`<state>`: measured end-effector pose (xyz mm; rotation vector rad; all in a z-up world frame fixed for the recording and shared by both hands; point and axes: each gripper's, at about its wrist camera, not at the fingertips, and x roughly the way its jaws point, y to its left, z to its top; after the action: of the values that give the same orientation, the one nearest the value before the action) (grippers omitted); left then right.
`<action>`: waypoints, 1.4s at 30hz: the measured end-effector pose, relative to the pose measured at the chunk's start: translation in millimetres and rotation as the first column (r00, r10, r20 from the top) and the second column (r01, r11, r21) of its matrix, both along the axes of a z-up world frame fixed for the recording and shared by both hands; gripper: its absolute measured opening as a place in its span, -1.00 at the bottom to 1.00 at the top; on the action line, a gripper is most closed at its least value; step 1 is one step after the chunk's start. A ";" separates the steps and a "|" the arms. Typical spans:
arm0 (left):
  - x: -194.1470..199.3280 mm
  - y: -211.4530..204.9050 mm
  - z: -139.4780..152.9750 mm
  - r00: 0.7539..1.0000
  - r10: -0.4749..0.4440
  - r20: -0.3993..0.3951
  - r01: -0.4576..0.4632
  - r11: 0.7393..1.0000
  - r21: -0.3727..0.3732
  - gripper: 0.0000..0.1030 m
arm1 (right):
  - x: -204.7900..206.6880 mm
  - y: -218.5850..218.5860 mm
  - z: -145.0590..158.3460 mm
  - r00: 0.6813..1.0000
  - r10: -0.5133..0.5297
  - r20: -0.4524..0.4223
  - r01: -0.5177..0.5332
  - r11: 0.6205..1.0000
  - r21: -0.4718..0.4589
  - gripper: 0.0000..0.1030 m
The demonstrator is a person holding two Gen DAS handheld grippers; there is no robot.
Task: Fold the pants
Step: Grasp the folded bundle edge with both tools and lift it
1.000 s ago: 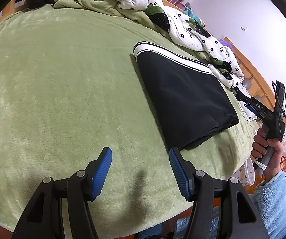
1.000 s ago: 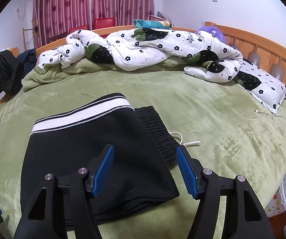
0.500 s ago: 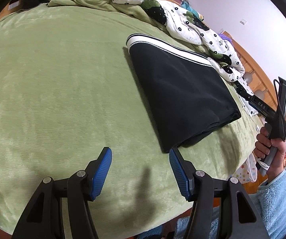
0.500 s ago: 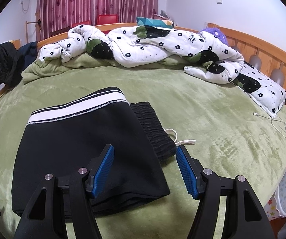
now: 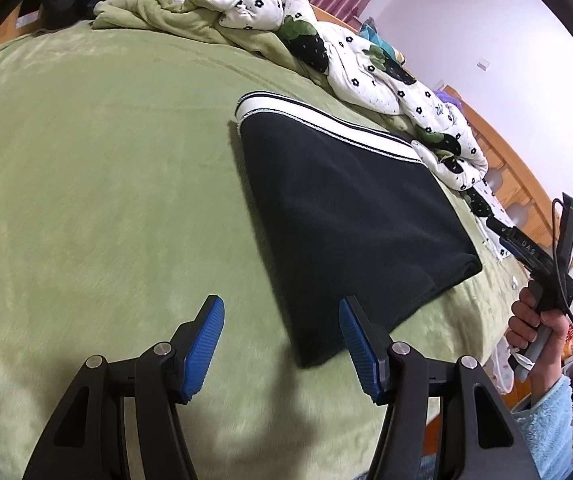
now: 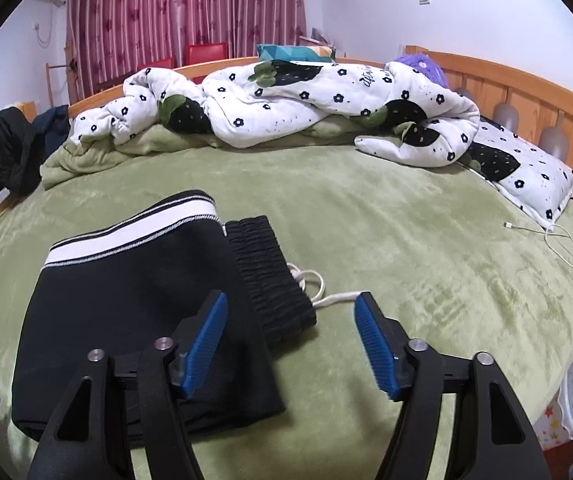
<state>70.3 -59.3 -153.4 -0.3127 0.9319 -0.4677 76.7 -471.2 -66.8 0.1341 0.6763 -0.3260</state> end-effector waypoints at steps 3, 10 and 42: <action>13.2 -10.7 0.7 1.000 -0.009 -0.004 0.009 1.000 -0.016 0.11 | 13.4 -6.2 -10.3 0.999 0.047 -0.017 -0.046 0.998 0.034 0.38; 47.0 -28.1 2.7 1.000 -0.010 -0.006 0.011 1.000 0.022 0.13 | 60.0 -8.4 -38.7 0.981 0.173 -0.092 -0.164 0.982 0.097 0.38; 116.7 8.6 20.6 0.991 0.031 -0.133 -0.057 0.980 -0.188 -0.82 | 77.8 54.3 7.8 0.964 0.261 0.061 -0.264 0.890 0.371 -0.56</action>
<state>187.0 -50.7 -132.8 -0.5434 1.0061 -0.5020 154.5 -416.9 -58.9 0.4071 0.7328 0.0703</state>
